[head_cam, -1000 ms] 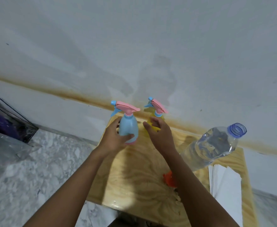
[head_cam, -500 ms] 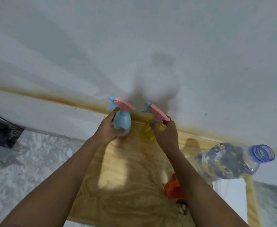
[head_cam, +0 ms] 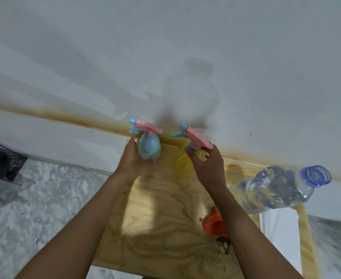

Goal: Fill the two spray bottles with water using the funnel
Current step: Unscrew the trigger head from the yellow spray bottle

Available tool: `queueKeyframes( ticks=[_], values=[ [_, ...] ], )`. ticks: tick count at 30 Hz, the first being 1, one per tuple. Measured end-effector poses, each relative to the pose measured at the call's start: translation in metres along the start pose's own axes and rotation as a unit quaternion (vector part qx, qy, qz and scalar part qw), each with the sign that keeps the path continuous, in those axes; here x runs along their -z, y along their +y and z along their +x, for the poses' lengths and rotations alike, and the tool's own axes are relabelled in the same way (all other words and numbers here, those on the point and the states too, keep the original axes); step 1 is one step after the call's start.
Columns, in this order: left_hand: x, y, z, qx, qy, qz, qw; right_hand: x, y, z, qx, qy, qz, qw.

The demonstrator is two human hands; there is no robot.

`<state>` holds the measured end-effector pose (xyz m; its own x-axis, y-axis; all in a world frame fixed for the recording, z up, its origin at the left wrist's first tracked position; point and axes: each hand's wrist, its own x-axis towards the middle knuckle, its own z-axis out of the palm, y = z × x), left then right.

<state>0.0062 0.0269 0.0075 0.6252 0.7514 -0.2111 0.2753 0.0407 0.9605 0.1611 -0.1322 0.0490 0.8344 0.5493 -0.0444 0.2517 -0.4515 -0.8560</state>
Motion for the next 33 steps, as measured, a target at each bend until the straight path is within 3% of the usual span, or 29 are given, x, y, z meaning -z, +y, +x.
queueKeyframes(
  ticks=[3,6,9,16,24,33],
  values=[
    [-0.016,0.013,-0.041,0.002,0.071,0.084,0.994,0.017,-0.011,-0.018,0.022,-0.021,-0.003,1.000],
    [-0.031,0.017,-0.085,-0.006,-0.015,0.098,0.995,0.036,-0.025,-0.040,0.051,-0.043,-0.004,0.998],
    [-0.050,0.032,-0.113,-0.079,-0.069,0.110,0.988,0.054,-0.038,-0.062,0.077,-0.062,0.002,0.995],
    [-0.066,0.064,-0.146,-0.148,-0.024,0.105,0.983,0.077,-0.050,-0.097,0.118,-0.060,0.031,0.991],
    [-0.067,0.073,-0.171,-0.176,-0.043,0.090,0.979,0.088,-0.064,-0.127,0.144,-0.022,0.172,0.974],
    [-0.060,0.084,-0.176,-0.137,-0.072,0.043,0.987,0.101,-0.075,-0.124,0.165,-0.119,0.203,0.958]
  ],
)
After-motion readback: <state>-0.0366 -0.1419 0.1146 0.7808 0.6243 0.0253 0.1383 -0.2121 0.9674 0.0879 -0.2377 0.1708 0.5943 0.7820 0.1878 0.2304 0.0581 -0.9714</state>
